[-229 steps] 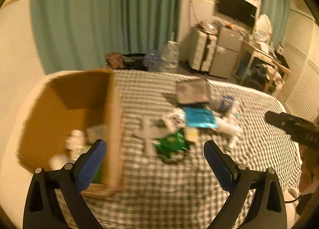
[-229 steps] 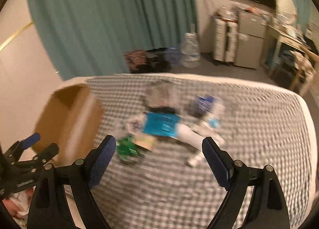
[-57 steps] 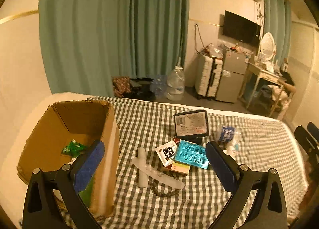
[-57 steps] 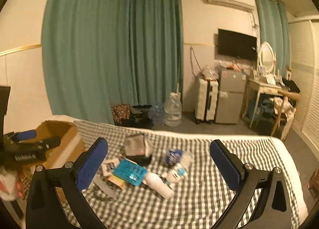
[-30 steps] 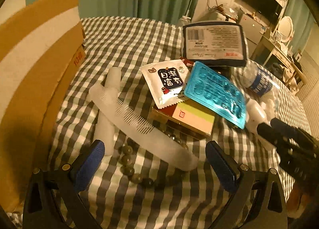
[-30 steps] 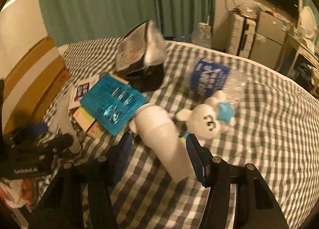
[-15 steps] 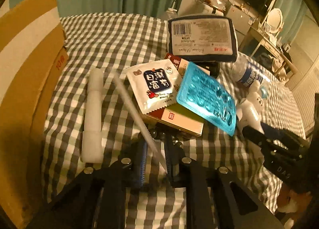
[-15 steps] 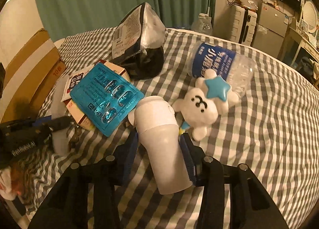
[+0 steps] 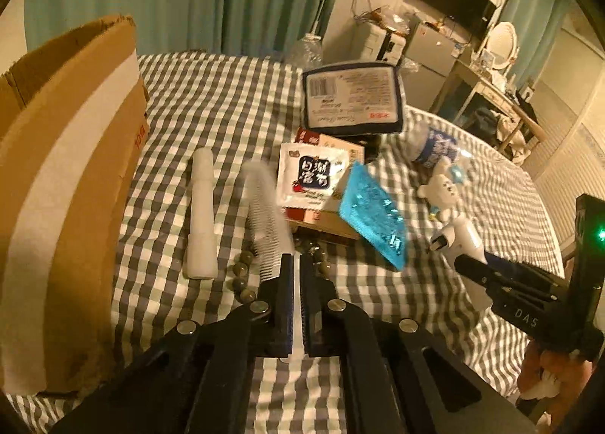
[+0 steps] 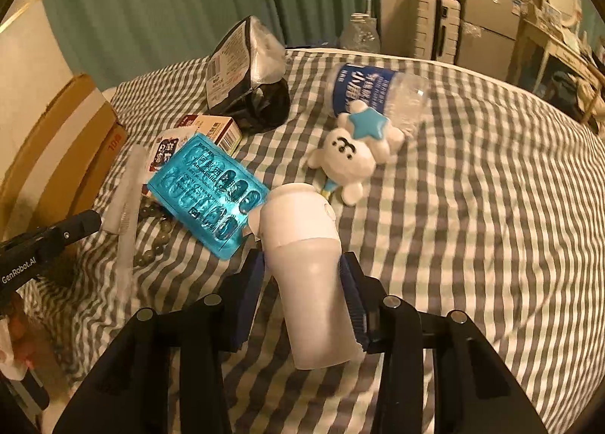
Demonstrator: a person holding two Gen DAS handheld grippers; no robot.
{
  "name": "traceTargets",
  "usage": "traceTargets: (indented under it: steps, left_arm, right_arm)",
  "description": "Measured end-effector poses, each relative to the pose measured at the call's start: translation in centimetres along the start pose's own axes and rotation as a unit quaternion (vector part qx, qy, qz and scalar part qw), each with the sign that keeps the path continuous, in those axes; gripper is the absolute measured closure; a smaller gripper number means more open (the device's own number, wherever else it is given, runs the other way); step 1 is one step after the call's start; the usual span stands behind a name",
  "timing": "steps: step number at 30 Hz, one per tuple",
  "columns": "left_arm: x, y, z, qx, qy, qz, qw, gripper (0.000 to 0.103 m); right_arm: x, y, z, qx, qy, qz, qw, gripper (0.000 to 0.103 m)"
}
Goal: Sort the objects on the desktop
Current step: 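Grasp the white roll-on bottle with the right tool while the left grasps a thin white stick, then carry the roll-on bottle and white comb over the box and open both tools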
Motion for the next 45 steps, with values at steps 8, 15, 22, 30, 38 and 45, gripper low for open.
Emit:
traceTargets:
  steps: [8, 15, 22, 30, 38, 45]
  left_arm:
    - [-0.3, -1.2, -1.8, 0.003, 0.042, -0.018, 0.9989, 0.086]
    - [-0.9, 0.4, -4.9, 0.023, 0.081, 0.013, 0.9964, 0.05]
    - [-1.4, 0.7, -5.7, 0.013, 0.094, 0.006, 0.9955, 0.076]
    - [-1.4, 1.2, -2.4, -0.008, 0.071, 0.008, 0.9974, 0.099]
    - [-2.4, 0.4, -2.1, -0.025, 0.084, -0.003, 0.9962, 0.1]
    - [-2.4, -0.4, 0.8, -0.047, 0.053, -0.013, 0.9974, 0.1]
  right_arm:
    - [-1.5, 0.3, 3.0, 0.017, -0.026, -0.029, 0.999, 0.062]
    - [-1.7, 0.2, 2.9, 0.021, -0.028, -0.03, 0.999, 0.062]
    - [-1.4, -0.4, 1.9, 0.028, -0.019, -0.031, 0.999, 0.062]
    - [-1.5, -0.1, 3.2, 0.03, -0.03, -0.033, 0.999, 0.062]
    - [-2.3, 1.1, 4.7, 0.033, -0.043, -0.036, 0.998, 0.062]
    - [-3.3, 1.9, 6.0, 0.032, -0.049, -0.038, 0.998, 0.062]
Point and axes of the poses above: each gripper's, at about its wrist camera, not at the fingertips, and z roughly against the way its jaws point, y to its left, x to its top, the point moved 4 cm from there along -z, roughly the way its jaws point, and after that the axes turned 15 degrees about y, right-handed, at the moved point
